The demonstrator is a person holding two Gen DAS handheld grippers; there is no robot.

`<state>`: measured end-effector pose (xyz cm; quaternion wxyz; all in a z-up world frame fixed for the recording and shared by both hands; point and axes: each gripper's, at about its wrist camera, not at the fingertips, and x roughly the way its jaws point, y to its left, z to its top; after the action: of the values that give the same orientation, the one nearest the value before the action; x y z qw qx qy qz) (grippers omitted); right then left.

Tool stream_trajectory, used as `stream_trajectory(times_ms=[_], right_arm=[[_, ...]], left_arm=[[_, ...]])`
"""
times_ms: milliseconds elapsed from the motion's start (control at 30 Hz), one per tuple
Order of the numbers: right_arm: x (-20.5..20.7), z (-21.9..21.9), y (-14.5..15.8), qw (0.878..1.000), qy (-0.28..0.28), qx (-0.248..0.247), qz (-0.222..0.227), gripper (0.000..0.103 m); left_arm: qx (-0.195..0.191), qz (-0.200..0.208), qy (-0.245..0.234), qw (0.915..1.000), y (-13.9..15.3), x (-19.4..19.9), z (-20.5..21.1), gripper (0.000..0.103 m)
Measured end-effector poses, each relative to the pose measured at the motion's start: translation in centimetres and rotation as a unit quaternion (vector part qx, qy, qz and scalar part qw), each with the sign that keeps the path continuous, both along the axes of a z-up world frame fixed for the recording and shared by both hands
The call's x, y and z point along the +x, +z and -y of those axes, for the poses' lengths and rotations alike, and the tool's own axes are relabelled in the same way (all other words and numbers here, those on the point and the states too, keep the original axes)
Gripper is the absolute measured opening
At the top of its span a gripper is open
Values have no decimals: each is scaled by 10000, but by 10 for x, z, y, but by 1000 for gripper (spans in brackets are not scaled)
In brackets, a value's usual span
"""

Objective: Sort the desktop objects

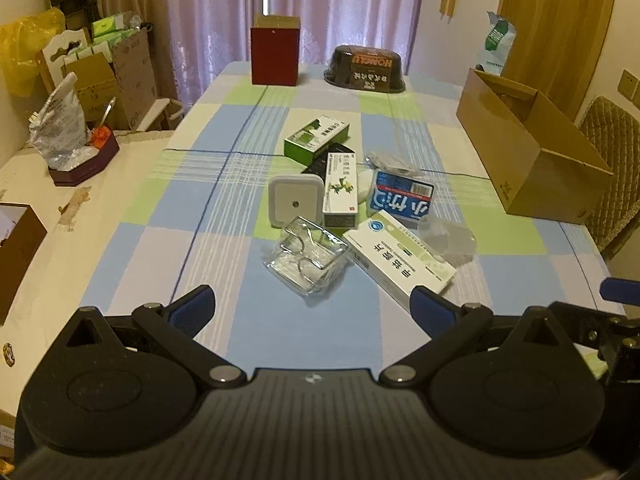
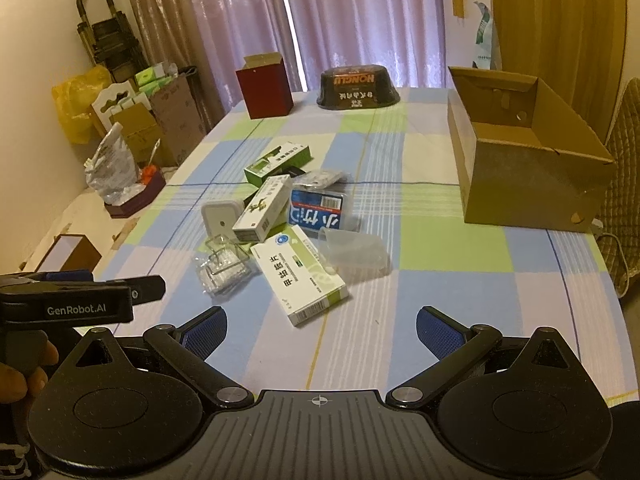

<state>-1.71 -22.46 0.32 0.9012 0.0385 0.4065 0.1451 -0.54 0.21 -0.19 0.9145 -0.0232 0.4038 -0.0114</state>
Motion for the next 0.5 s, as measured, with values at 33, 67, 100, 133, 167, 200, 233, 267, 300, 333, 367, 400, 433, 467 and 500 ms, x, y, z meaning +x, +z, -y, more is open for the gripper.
stream_trajectory(times_ms=[33,67,100,133,167,200,233,267,300,333,367,400,433,467,500], right_arm=[[0,0,0,10000,-9,2,-18,103],[0,1,-1,10000,-12,-6,-31,103],[0,0,-1,10000,-3,-29,-36,103],[0,0,-2,10000,5,-49,-39,103],[0,-1,-2,10000,16,-59,-41,103],[1,-1,-2,10000,27,-65,-44,103],[1,-2,-2,9999,39,-76,-52,103],[1,-2,-3,9999,50,-88,-61,103],[1,-2,-3,9999,56,-96,-71,103],[1,-2,-4,9999,53,-98,-83,103],[1,-2,-4,9999,49,-101,-96,103],[1,-1,-5,9999,46,-104,-108,103],[2,-1,-6,9999,42,-107,-121,103],[2,-1,-6,9999,39,-109,-128,103],[2,-1,-6,9999,38,-112,-126,103]], left_arm=[[-8,12,-8,10000,0,0,0,102],[-22,20,-34,10000,-1,-1,0,102],[-35,39,-73,10000,-1,-1,1,102],[-34,48,-114,9999,-1,-1,1,102],[-27,47,-152,9999,-1,-1,2,102],[-20,45,-189,9998,-1,-2,2,102],[-13,44,-226,9997,-1,-2,3,102],[-1,20,-238,9997,-1,-2,3,102],[15,-19,-233,9997,-1,-1,3,102],[31,-58,-229,9997,-1,0,3,102],[52,-112,-221,9997,-1,1,3,102],[76,-174,-211,9996,-2,2,2,102],[84,-215,-203,9995,-2,3,2,102],[82,-242,-197,9995,-3,3,2,102],[81,-260,-194,9994,-3,3,1,102]])
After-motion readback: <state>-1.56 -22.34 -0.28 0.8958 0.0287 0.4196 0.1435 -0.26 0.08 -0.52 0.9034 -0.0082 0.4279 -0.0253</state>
